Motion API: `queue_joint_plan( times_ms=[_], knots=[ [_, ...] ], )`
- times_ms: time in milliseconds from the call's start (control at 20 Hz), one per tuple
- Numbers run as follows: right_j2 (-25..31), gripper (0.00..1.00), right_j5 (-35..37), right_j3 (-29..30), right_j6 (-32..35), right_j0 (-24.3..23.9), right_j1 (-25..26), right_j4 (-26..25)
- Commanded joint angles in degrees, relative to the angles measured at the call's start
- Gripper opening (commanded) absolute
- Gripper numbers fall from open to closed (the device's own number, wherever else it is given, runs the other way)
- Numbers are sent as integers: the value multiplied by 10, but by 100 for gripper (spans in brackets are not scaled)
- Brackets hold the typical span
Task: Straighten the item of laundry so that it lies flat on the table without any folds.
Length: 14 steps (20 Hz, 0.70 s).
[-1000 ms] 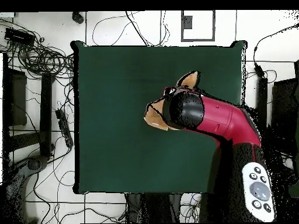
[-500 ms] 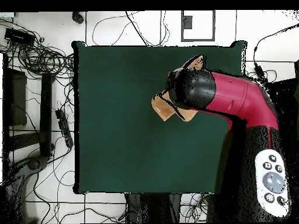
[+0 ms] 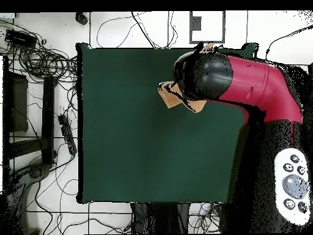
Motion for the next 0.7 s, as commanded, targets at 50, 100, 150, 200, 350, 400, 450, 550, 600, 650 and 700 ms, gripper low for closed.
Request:
queue_joint_plan(
  times_ms=[50,100,150,200,350,400,450,550,600,650,700],
  knots=[
    [76,0,23,18,-69,8,2,-11],
    [77,0,9,29,-64,7,-2,-9],
    [78,100,-6,44,-57,6,-8,-9],
    [76,100,-11,47,-51,7,-9,-8],
    [73,100,-24,58,-32,11,-13,-6],
    [71,100,-28,63,-26,13,-14,-5],
    [70,100,-34,70,-20,14,-17,-4],
    [67,100,-54,82,-5,18,-21,-4],
    [63,100,-61,90,6,21,-22,-4],
    [59,100,-69,97,17,24,-24,-3],
    [54,100,-75,105,33,29,-23,-2]
  ],
)
